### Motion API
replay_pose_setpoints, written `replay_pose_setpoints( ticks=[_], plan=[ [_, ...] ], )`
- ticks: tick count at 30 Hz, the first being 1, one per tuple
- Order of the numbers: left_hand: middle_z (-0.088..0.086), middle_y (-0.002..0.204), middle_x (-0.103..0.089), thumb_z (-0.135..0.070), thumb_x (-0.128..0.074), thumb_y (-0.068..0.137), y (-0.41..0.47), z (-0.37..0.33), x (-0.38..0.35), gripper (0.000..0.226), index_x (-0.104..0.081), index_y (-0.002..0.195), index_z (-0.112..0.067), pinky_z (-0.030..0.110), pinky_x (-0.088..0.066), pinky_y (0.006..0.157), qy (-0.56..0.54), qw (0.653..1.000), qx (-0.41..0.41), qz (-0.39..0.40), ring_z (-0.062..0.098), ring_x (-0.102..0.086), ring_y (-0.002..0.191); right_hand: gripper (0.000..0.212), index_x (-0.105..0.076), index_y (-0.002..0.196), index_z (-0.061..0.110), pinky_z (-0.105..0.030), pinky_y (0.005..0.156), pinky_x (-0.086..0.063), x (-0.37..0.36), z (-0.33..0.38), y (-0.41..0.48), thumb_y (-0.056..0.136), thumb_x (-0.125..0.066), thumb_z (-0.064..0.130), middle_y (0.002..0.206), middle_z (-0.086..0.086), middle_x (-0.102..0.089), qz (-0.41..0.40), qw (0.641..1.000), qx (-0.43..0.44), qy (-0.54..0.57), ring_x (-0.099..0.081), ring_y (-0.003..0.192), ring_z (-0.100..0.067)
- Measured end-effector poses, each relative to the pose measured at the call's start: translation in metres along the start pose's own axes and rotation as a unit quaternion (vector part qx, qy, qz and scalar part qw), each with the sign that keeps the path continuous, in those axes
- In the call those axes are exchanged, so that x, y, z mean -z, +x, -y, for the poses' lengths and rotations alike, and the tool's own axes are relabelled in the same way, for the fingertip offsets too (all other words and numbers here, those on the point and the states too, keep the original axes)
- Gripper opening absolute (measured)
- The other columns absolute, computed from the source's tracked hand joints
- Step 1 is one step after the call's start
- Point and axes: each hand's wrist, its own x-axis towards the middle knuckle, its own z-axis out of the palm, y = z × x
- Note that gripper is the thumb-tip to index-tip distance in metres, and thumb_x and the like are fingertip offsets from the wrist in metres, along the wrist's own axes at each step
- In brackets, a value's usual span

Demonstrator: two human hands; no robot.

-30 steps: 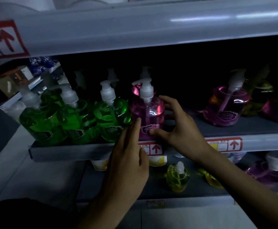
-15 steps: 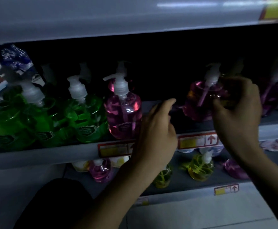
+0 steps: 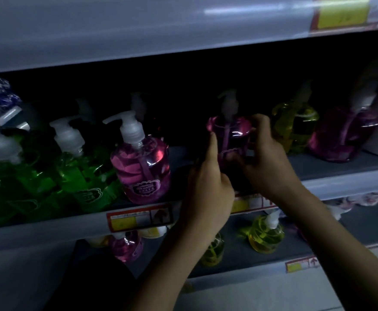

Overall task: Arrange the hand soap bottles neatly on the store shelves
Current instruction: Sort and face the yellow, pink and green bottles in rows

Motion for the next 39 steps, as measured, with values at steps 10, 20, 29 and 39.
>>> replay_pose_setpoints(
  ticks=[10,20,29,39],
  plan=[
    [-0.021,0.15,-0.028,-0.019,-0.041,0.099,-0.029,0.019,0.047,0.064,-0.009,0.148,-0.045,0.005,-0.036,0.089,0.028,0.999,0.035,0.004,-0.021,-0.038,0.116,0.048,-0.039,0.124,0.005,-0.042,0.092,-0.046,-0.054,0.017,0.036,0.087,-0.068,0.018,0.119,-0.014,-0.06,0.078,0.997,-0.015,0.016,-0.057,0.111,-0.029],
    [-0.018,0.149,-0.034,-0.016,-0.04,0.099,-0.042,0.012,0.046,0.054,-0.029,0.143,-0.045,0.032,-0.036,0.109,0.026,1.0,-0.016,0.008,0.003,-0.035,0.134,0.032,-0.054,0.116,0.007,-0.024,0.075,-0.039,-0.04,0.023,0.033,0.087,-0.063,0.017,0.109,-0.013,-0.06,0.006,0.997,-0.018,-0.08,-0.059,0.101,-0.029],
    [-0.008,0.123,-0.062,0.0,-0.046,0.09,0.003,-0.029,-0.037,0.044,-0.057,0.125,-0.026,0.027,-0.048,0.095,-0.038,0.993,-0.104,0.032,0.002,-0.056,0.112,0.032,-0.06,0.099,0.006,-0.03,0.083,-0.039,0.082,-0.017,-0.005,0.072,-0.044,0.002,0.101,-0.015,-0.058,-0.421,0.894,-0.127,-0.09,-0.055,0.097,-0.028],
    [0.007,0.147,-0.04,0.013,-0.038,0.088,0.061,-0.082,-0.131,0.064,-0.031,0.146,-0.015,0.025,-0.037,0.105,-0.097,0.981,-0.091,0.143,0.017,-0.043,0.131,0.087,-0.018,0.152,0.014,-0.02,0.083,-0.035,0.128,-0.087,-0.029,0.08,-0.068,0.015,0.135,-0.011,-0.056,-0.144,0.958,-0.245,-0.025,-0.054,0.122,-0.029]
  ],
)
